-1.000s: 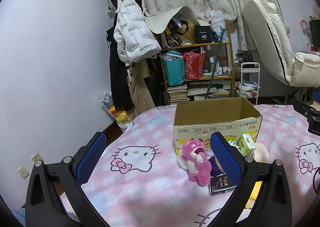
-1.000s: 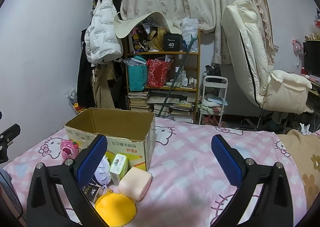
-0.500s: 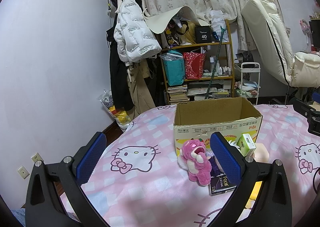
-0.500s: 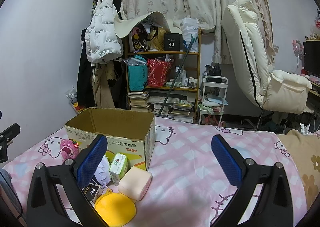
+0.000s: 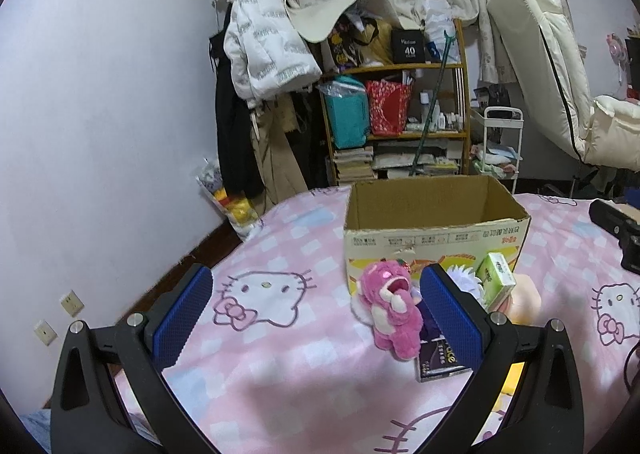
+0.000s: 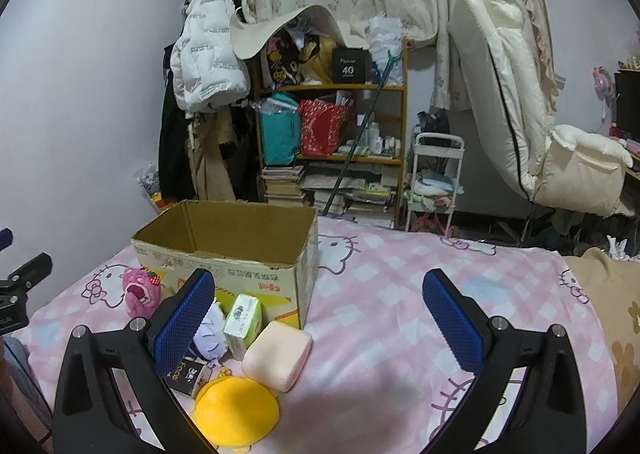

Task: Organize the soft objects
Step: 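Grasp the black Face tissue pack with the left tool while the right tool grasps the yellow round plush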

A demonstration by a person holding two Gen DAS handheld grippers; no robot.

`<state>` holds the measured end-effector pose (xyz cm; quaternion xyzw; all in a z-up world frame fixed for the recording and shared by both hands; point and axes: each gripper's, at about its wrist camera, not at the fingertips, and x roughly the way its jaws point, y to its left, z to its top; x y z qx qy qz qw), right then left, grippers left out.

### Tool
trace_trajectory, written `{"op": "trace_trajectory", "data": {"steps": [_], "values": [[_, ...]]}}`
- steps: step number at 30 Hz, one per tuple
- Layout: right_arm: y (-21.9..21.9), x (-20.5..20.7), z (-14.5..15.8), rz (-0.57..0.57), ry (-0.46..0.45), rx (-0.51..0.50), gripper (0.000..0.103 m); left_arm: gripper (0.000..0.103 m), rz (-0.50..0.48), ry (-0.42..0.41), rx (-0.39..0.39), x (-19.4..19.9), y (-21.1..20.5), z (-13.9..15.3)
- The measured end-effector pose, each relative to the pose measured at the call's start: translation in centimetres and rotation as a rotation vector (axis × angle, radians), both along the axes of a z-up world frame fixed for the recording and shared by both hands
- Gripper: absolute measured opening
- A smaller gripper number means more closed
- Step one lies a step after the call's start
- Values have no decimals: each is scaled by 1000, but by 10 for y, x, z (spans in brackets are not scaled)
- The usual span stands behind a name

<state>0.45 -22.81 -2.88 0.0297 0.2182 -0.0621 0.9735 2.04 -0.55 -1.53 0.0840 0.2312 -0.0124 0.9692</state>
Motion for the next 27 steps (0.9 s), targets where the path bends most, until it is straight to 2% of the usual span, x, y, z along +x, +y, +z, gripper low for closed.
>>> {"op": "trace_trajectory", "data": {"steps": [7,15,22,27], "values": [[6,13,-7,38,59,9,103,102,-30,88,-23,13,-8,-13],[4,31,-22,71,145,92,103,102,-76,177,-20,30,-19,-26],[10,46,-40,94,263,95,103,102,-84,238,-5,44,-29,-37],[19,54,-56,143,337,97,103,102,-131,339,-64,59,-33,-51]]}}
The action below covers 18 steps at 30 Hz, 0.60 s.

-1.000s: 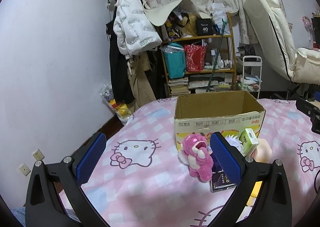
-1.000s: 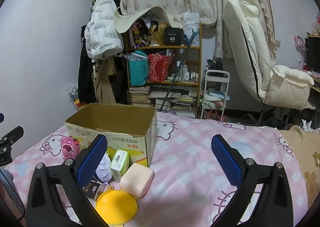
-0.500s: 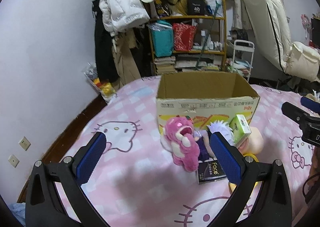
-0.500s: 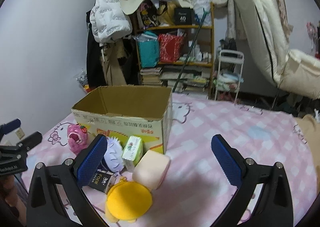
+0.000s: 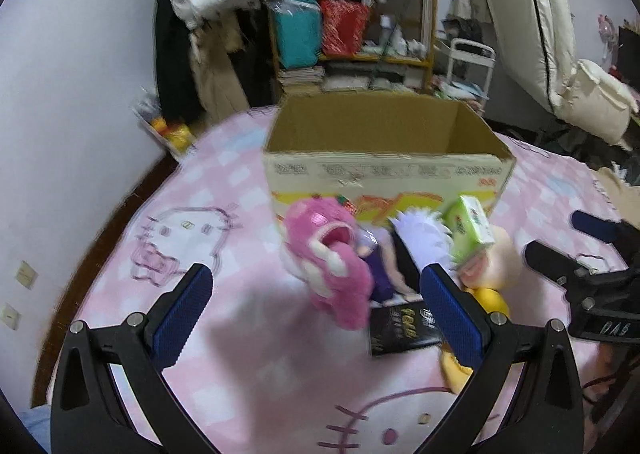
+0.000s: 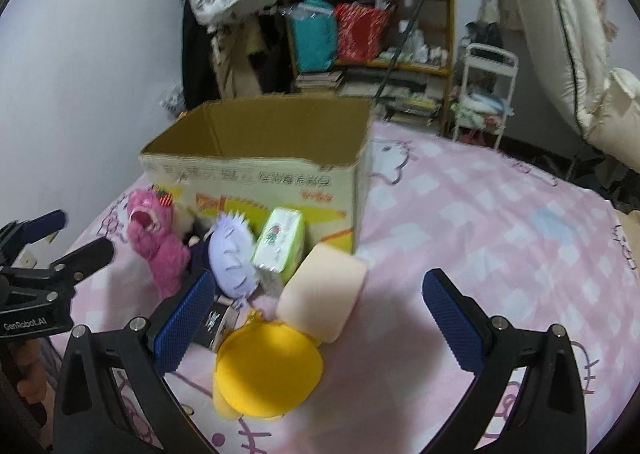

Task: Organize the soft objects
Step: 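Grasp the black Face tissue pack with the left tool while the right tool grasps the yellow round plush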

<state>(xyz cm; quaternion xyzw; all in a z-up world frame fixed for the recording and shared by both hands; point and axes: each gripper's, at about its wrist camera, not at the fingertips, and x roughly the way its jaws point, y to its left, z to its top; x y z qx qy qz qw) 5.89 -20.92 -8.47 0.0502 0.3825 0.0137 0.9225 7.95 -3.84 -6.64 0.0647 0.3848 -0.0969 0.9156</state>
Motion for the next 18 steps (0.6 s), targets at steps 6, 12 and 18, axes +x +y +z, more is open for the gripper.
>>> {"op": "trace_trajectory", "data": {"steps": [6,12,18], "values": [[12,7,-15,51,66,1,103,102,-34,36,14,10,-15,-11],[19,15,-35,81,140,0,103,102,-30,121,-9,28,-16,-28],[25,23,-56,119,233,16,103,102,-46,184,3,37,-23,-44]]}}
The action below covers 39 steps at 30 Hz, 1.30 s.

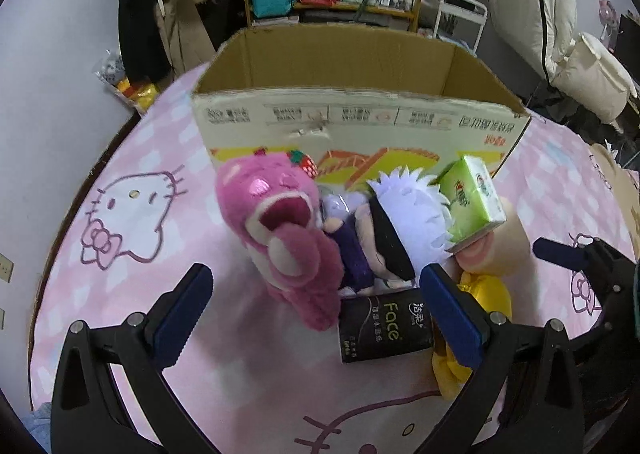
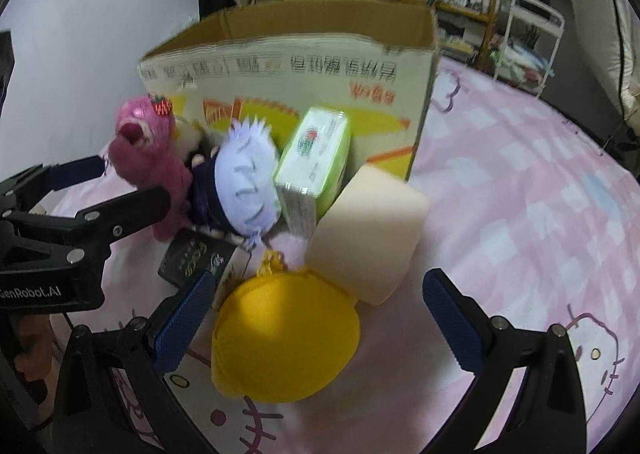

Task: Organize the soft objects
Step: 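Grasp the black Face tissue pack with the left tool while the right tool grasps the yellow round plush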

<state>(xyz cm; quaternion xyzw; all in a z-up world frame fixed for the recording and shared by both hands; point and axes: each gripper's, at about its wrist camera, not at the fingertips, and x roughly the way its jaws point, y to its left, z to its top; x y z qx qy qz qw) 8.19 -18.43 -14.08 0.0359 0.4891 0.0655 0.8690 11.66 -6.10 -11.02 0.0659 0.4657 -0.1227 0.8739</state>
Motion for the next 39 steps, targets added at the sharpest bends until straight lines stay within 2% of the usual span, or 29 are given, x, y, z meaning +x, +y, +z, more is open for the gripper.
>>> {"op": "trace_trajectory", "data": {"steps": [7,14,16,20,28,31,34,36,37,39], "values": [[6,3,-13,47,67,14,103,102,-24,74,-16,3,-4,-15],[19,0,-34,90,138,-8,103,102,-81,147,19,1,-18,-33],[17,1,-38,91,164,18,103,102,-91,163,22,2,-20,-37],[16,0,-47,99,190,63,95,102,-94,201,15,3,-21,-44],[22,3,-49,128,199,75,90,101,-86,243,6,3,-21,-55],[21,4,-50,131,197,71,89,84,-86,283,-49,4,-14,-57],[19,6,-47,127,204,73,89,78,-84,296,-77,3,-11,-57],[19,6,-44,125,206,71,89,71,-89,304,-91,2,-4,-57],[19,6,-44,125,205,67,88,61,-96,321,-117,2,-3,-58],[20,5,-42,126,203,56,88,62,-94,319,-113,1,-2,-56]]}}
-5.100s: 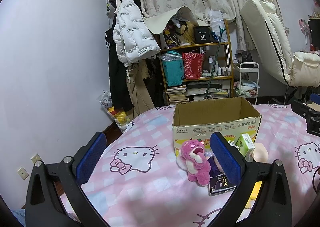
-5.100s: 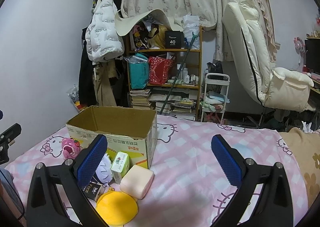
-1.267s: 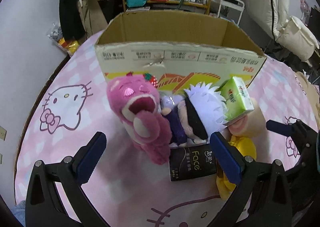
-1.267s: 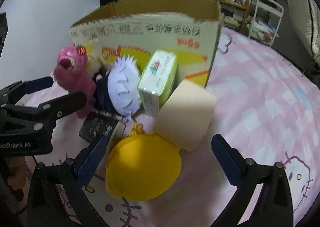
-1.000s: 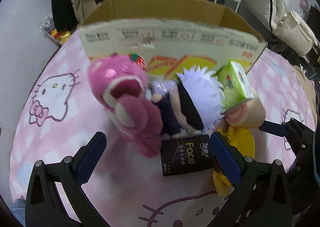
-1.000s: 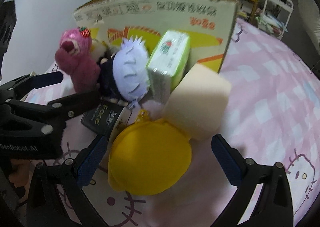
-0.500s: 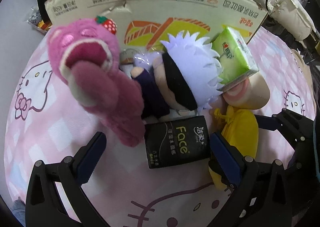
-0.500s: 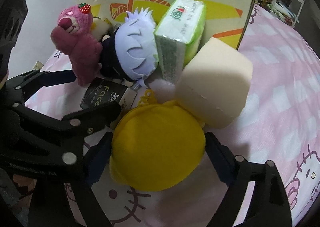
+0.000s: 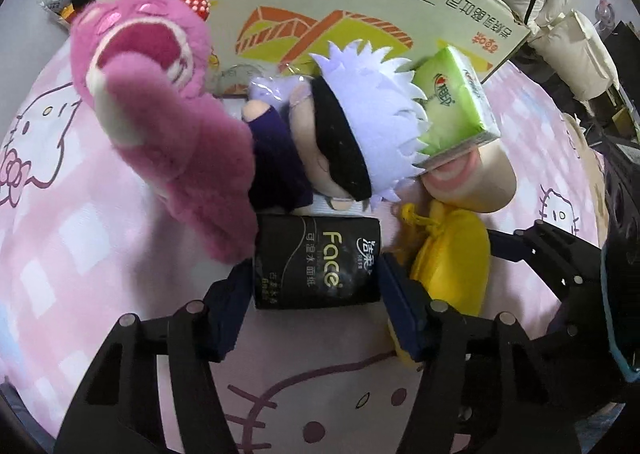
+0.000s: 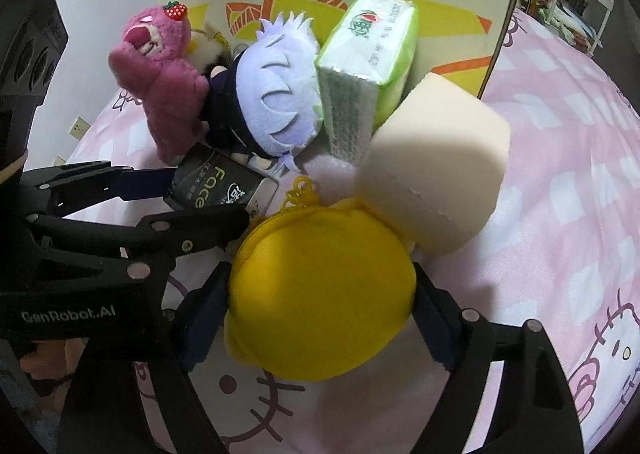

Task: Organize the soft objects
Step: 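Grasp the black Face tissue pack with the left tool while the right tool grasps the yellow round plush, then lift the black pack with the left tool while the right tool carries the yellow plush over the box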

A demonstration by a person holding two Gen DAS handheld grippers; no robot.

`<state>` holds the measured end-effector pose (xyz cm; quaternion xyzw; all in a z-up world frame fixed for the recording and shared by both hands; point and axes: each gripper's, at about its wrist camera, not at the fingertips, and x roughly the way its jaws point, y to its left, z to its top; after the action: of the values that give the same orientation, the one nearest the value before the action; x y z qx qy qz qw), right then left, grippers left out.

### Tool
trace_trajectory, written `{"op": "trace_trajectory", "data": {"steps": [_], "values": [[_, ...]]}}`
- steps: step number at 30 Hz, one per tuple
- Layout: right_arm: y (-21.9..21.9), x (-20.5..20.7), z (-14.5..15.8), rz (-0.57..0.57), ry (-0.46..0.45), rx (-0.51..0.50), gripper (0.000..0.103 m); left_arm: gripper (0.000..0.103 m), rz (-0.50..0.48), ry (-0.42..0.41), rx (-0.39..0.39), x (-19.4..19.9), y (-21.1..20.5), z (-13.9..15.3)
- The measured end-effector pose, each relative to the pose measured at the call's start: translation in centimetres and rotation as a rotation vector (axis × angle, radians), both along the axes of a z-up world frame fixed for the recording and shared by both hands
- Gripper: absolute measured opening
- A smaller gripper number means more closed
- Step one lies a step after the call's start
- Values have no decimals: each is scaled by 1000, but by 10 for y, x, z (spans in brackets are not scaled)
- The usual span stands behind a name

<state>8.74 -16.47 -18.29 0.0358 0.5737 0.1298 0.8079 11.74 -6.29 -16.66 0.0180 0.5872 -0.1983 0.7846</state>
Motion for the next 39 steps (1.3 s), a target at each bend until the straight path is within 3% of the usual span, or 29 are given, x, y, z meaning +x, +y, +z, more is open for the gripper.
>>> {"op": "trace_trajectory", "data": {"steps": [13,23,33,39], "values": [[-2,-5,2,-35,1,8,84,61,48,11,17,-9,18,10],[-1,-13,9,-63,-11,-83,83,60,55,19,28,-15,24,11],[-5,-26,37,-120,-126,-86,78,60,106,-145,62,-36,37,42],[-19,-41,69,-190,-260,-43,78,60,138,-335,60,-56,46,77]]}}
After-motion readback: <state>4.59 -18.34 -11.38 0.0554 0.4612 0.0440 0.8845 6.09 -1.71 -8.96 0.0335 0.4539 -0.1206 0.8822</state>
